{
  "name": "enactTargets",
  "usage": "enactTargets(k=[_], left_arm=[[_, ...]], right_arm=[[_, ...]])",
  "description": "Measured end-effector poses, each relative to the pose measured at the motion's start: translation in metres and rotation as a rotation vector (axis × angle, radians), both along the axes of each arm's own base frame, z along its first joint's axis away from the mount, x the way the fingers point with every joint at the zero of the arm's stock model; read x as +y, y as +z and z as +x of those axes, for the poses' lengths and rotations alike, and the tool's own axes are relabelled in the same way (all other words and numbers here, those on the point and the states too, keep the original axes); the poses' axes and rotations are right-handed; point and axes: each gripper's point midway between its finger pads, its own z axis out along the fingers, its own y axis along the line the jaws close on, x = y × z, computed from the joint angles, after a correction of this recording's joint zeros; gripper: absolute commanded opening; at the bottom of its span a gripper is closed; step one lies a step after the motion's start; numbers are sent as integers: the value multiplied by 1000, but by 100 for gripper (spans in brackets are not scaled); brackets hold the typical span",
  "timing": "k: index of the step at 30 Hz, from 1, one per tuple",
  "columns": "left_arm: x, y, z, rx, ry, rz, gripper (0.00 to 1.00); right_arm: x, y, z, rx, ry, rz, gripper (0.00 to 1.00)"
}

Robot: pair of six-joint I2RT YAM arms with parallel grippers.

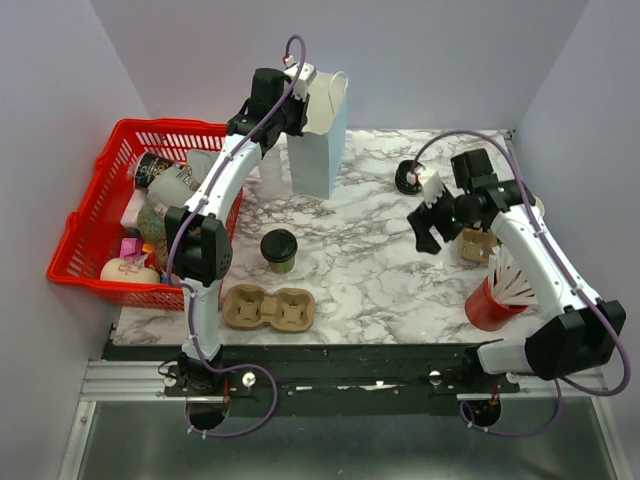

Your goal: Pack the takeout coffee

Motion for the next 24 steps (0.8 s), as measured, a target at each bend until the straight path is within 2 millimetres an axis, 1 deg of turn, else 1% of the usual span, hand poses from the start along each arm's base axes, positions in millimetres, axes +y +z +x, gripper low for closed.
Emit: enactTargets(k=[1, 4, 5, 6, 7, 8, 9, 10, 11, 12, 16, 17, 19, 21, 22, 23, 24], left_arm=[[-1, 1, -1, 1, -6, -4, 0], [-6, 7, -6, 7, -26, -31, 0], [-8, 10, -9, 8, -34, -40, 0], [-10, 15, -12, 5, -43, -50, 0], [-13, 23, -16, -1, -54, -65, 0], [-15, 31, -21, -10, -65, -79, 0], [-17, 39, -24, -19, -73, -90, 0], [-20, 50, -30, -31, -86, -104, 0], [-22, 60, -36, -45, -97, -118, 0], [-24, 70, -41, -58, -107, -129, 0], [-35, 115, -68, -129, -166, -173, 0], [-39, 123, -74, -144, -182, -181, 0], [-46, 136, -86, -164, -209, -193, 0], [-51, 144, -95, -177, -228, -199, 0], [-53, 148, -99, -183, -236, -202, 3], [-55, 149, -103, -184, -241, -203, 13], [-56, 150, -105, -185, -246, -203, 20]], right_arm=[[-3, -8, -9, 16, 23, -17, 85], [-15, -35, -44, 81, 111, -82, 77], [-20, -43, -56, 100, 145, -106, 70], [-26, -51, -69, 117, 185, -140, 67], [-31, -57, -80, 123, 219, -163, 65], [-35, -63, -89, 122, 255, -190, 60], [-38, -68, -98, 122, 289, -215, 57], [-41, -73, -106, 120, 322, -242, 56], [-45, -78, -113, 115, 351, -269, 52], [-50, -84, -120, 117, 378, -302, 50], [-74, -109, -138, 132, 466, -450, 48], [-81, -116, -141, 139, 478, -485, 46], [-96, -127, -147, 149, 492, -559, 46], [-110, -136, -150, 147, 499, -629, 45], [-117, -140, -150, 139, 498, -666, 45], [-122, -143, -150, 134, 496, -693, 45], [-127, -145, -151, 134, 495, -720, 45]])
